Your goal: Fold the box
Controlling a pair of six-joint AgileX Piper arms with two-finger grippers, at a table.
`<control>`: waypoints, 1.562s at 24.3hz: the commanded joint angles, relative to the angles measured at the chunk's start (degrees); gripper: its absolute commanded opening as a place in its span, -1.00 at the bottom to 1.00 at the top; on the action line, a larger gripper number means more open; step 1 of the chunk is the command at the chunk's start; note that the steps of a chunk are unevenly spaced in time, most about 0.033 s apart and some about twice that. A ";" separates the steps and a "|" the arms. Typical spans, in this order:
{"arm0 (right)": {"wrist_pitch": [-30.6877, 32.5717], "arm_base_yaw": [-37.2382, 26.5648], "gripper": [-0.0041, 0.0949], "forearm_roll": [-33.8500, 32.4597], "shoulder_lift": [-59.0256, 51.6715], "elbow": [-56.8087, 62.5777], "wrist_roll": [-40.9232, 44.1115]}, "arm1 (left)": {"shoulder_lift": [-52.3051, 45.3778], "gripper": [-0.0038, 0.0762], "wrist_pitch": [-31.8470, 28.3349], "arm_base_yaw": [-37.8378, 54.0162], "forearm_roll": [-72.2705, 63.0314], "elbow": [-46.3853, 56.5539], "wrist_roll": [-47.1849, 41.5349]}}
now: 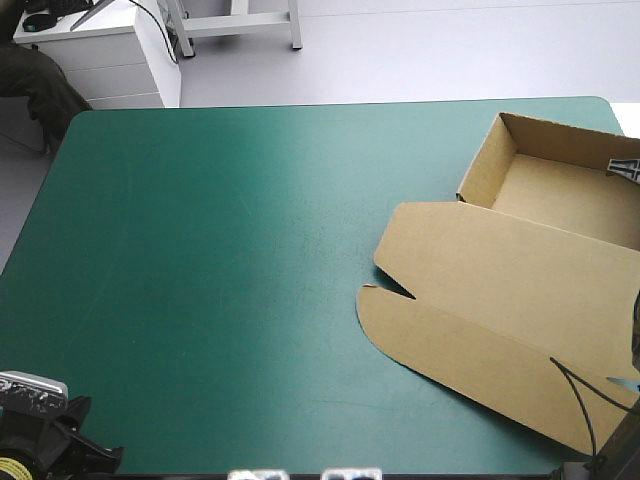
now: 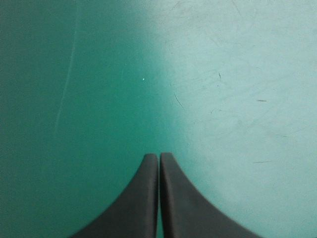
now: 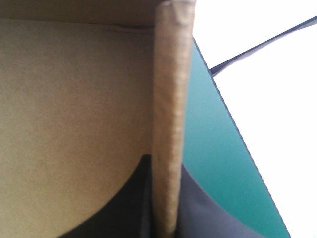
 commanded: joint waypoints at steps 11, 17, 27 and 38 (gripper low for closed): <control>0.27 -1.05 -0.06 -0.77 -2.58 -1.48 0.53 | 0.79 -0.92 -2.12 -0.22 0.41 -1.24 -0.51; 0.27 -1.05 -0.07 0.74 -9.60 -1.48 -0.81 | 0.79 -0.92 -2.12 -0.22 -0.23 -1.24 -0.51; 0.27 4.18 -0.56 22.01 -34.36 0.51 -7.14 | 0.70 -0.92 -8.34 -0.22 -2.33 -1.24 -0.25; -5.72 13.96 -0.68 19.93 -66.19 47.25 -12.26 | 0.70 -0.92 -11.38 -0.22 -2.33 -1.17 2.06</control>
